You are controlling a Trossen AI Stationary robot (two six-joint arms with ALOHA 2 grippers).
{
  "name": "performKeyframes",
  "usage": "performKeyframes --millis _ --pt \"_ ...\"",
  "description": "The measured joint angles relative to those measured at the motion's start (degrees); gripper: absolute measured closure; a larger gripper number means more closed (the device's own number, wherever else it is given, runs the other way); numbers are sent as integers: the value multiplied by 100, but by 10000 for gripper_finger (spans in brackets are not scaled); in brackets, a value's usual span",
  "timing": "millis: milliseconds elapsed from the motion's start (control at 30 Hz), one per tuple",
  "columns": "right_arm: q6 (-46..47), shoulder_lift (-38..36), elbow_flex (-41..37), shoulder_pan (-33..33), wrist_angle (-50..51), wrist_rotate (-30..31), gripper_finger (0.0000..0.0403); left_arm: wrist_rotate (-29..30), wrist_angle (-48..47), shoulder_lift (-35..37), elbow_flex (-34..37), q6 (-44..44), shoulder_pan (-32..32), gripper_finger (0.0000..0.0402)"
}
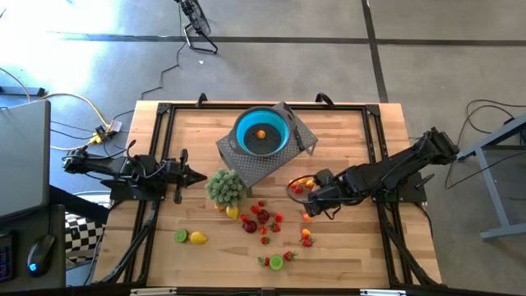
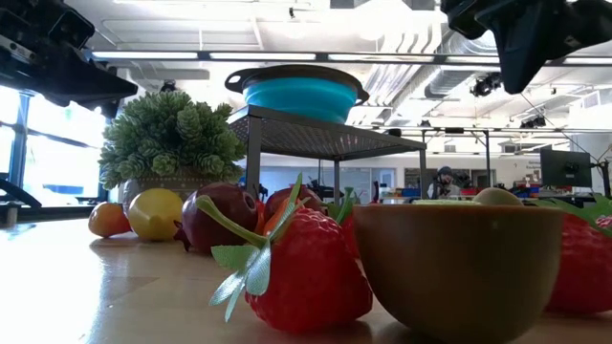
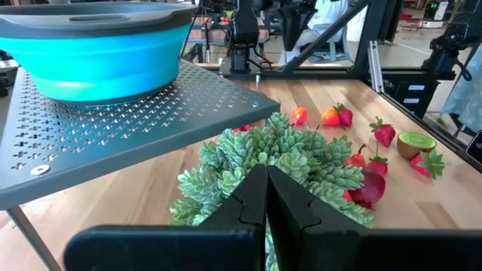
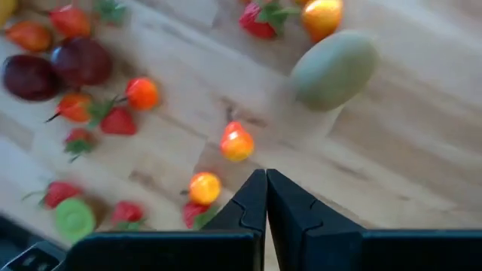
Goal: Pick & Place Fruit
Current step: Put the kiwi into the blue strainer bowl on the shelf
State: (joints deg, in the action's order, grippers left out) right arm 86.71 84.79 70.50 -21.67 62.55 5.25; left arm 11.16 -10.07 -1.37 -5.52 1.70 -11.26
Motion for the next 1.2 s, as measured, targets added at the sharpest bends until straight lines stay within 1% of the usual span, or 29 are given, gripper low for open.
performKeyframes --millis 67,100,133,200,267,367,433,533,633,733,867,967,1067,1200 --pt "-190 0 0 2 -139 -128 399 0 0 0 2 0 0 401" --pt "-397 0 0 2 -207 -94 399 0 0 0 2 -1 0 401" --pt "-622 0 0 2 -264 3 399 0 0 0 2 -1 0 401" --pt "-776 2 0 -1 -348 308 399 2 2 0 2 -8 1 401" --pt "-554 4 0 1 -405 610 399 2 2 0 2 -12 1 401" --pt "185 4 0 58 -344 885 399 6 4 0 6 -14 1 401" --pt "574 4 0 85 -286 892 398 9 4 0 7 -14 0 401" --pt "703 4 0 150 -276 789 382 9 4 0 7 -14 1 401" --pt "797 4 0 215 -257 792 347 9 4 0 7 -14 0 401" --pt "797 4 -2 268 -226 892 298 9 4 0 7 -14 0 401" --pt "769 4 -4 271 -162 1275 230 9 4 0 7 -12 1 401" --pt "584 4 -4 267 -164 1539 188 9 5 0 9 -12 -1 401" --pt "463 4 -4 267 -146 1586 157 9 5 0 9 -13 1 401" --pt "575 4 -4 267 -142 1607 128 9 4 0 11 -12 -1 401"
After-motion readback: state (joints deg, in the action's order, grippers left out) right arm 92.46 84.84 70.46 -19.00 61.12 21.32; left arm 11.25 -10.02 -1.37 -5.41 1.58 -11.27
